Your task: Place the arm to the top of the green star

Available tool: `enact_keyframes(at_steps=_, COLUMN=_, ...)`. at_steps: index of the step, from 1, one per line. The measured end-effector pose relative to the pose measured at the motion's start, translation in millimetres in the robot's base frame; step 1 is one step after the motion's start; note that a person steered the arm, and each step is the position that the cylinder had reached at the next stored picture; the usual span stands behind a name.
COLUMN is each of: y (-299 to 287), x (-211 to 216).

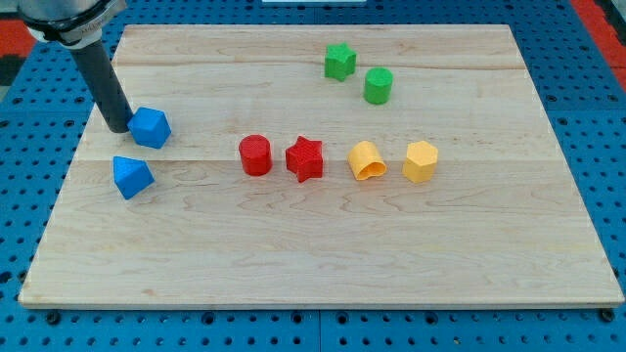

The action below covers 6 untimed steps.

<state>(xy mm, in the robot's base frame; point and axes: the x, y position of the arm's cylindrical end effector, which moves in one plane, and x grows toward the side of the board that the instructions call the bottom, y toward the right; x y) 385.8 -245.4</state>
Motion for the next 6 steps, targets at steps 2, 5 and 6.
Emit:
enact_keyframes(at_steps=2, y=91, x=-84)
enact_keyframes(at_steps=5, y=321, x=-187)
enact_keyframes(at_steps=6, y=355, x=-147)
